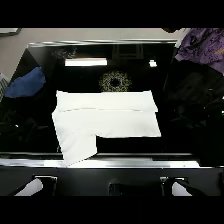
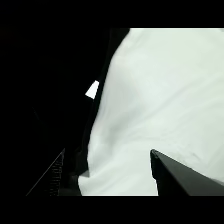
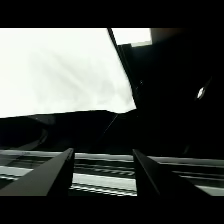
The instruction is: Fold the clothes and pants, and hang the long-sleeved shirts on hangers.
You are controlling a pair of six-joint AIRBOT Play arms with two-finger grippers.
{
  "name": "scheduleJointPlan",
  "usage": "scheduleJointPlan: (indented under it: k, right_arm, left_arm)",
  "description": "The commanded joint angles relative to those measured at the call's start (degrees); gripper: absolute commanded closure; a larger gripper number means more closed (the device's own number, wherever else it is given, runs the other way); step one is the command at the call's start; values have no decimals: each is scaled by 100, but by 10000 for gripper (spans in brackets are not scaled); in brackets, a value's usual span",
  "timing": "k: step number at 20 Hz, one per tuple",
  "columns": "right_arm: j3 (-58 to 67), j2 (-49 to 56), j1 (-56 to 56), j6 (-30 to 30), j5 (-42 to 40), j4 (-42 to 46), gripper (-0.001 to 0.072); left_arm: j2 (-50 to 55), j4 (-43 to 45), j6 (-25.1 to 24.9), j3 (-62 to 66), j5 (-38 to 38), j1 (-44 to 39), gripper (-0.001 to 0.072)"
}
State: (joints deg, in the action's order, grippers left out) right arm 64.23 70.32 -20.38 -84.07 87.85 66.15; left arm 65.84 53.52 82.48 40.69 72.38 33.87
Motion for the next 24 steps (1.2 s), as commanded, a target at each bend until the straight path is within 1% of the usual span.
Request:
scheduleJointPlan:
  k: [1, 7, 13, 16, 17, 18, 19, 20, 22, 23, 24]
  right_arm:
    - [-575, -164, -42, 76, -350, -125, 281]
    - [-699, -164, -44, 74, -669, -114, 282]
    - [-702, -164, -44, 76, -697, -109, 283]
    - [-699, -164, -44, 76, -708, -103, 284]
    - [-699, -164, -44, 76, -713, -103, 284]
    - [-699, -164, -42, 74, -719, -103, 284]
    - [-699, -162, -44, 74, -721, -105, 284]
    - [-699, -164, -44, 72, -715, -105, 284]
    - [-697, -162, -55, 42, -750, -26, 276]
    - [-699, -155, -55, 17, -793, 37, 250]
    - [-699, -105, -55, 17, -798, 37, 243]
  left_arm:
    - [-356, -260, -66, -1067, -146, -243, 87]
    - [-354, -256, 9, -1755, -249, -1108, 87]
    - [-354, -260, 160, -1908, -264, -1145, 88]
    - [-354, -260, 160, -1908, -334, -1145, 111]
    - [-354, -260, 155, -1908, -374, -1145, 234]
    - [-354, -260, 153, -1908, -407, -1145, 482]
    - [-354, -275, 153, -1908, -437, -1145, 631]
    - [-354, -280, 153, -1908, -452, -1145, 689]
    - [-354, -278, 129, -1908, -450, -1145, 690]
    - [-354, -278, 129, -1908, -448, -1145, 690]
    - [-354, -278, 105, -1908, -448, -1145, 690]
